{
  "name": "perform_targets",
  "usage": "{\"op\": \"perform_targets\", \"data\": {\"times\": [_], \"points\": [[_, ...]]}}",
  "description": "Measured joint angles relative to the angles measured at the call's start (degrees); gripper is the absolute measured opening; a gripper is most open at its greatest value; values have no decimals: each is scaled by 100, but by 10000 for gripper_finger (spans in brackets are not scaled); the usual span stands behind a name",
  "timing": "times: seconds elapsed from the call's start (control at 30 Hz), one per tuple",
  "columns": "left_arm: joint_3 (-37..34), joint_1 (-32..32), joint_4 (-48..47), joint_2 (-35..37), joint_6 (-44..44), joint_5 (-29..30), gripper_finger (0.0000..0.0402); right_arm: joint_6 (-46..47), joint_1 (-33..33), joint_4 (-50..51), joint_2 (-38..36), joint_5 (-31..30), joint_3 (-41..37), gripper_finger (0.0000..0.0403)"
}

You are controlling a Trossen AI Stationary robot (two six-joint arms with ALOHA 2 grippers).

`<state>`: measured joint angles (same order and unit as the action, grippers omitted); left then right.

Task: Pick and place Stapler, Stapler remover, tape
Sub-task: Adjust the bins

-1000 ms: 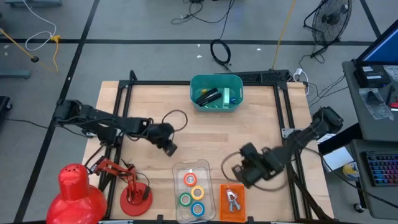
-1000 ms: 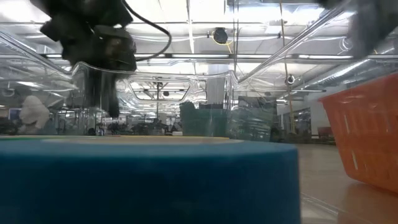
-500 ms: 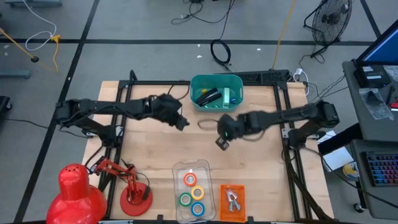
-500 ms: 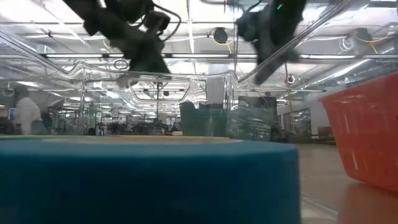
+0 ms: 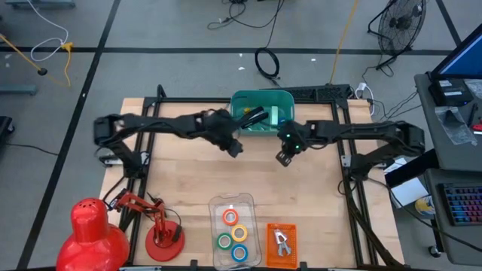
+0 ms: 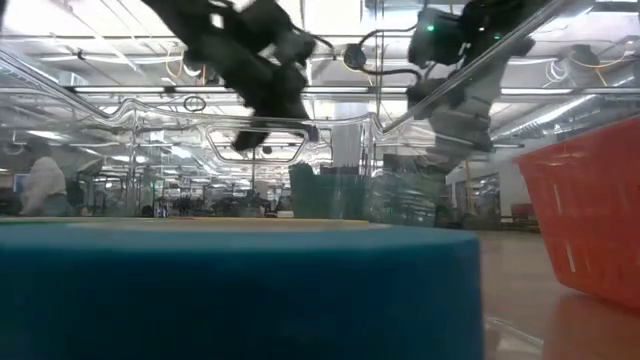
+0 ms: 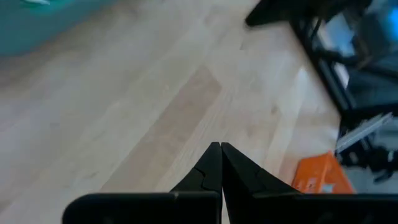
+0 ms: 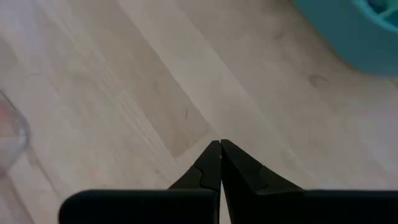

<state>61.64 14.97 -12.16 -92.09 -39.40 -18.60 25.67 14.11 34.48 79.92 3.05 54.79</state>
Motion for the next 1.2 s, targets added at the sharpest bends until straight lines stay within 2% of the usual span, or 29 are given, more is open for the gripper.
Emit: {"op": "perform_targets", "data": {"times": [0.1, 0.33, 0.5, 0.67, 0.73, 0.8, 0.9, 1.03, 1.2], "points": [[532, 17, -277, -642, 289, -291, 0, 60, 162, -25, -353, 15, -258, 0], [1894, -10, -1632, -1570, 1204, -121, 0, 212, 487, -46, -851, 1, -461, 0], [2276, -14, -3045, -1500, 1640, 177, 0, 272, 463, -24, -1063, 5, -461, 0], [2269, -233, -5200, -1276, 1784, 171, 0, 273, 417, 19, -1232, 6, -461, 0], [2226, -462, -5672, -1266, 1868, 39, 0, 233, 420, 17, -1283, 2, -461, 0], [2171, -715, -5693, -1284, 2007, -158, 0, 188, 420, 0, -1313, 3, -461, 0], [2137, -1021, -4903, -1277, 2125, -434, 0, 77, 428, -2, -1314, -7, -461, 0], [2048, -1152, -3687, -1338, 1630, -723, 0, 18, 431, -101, -1314, -4, -461, 0], [2044, -1215, -3228, -1463, 1353, -936, 0, 20, 431, -149, -1314, 4, -461, 0]]}}
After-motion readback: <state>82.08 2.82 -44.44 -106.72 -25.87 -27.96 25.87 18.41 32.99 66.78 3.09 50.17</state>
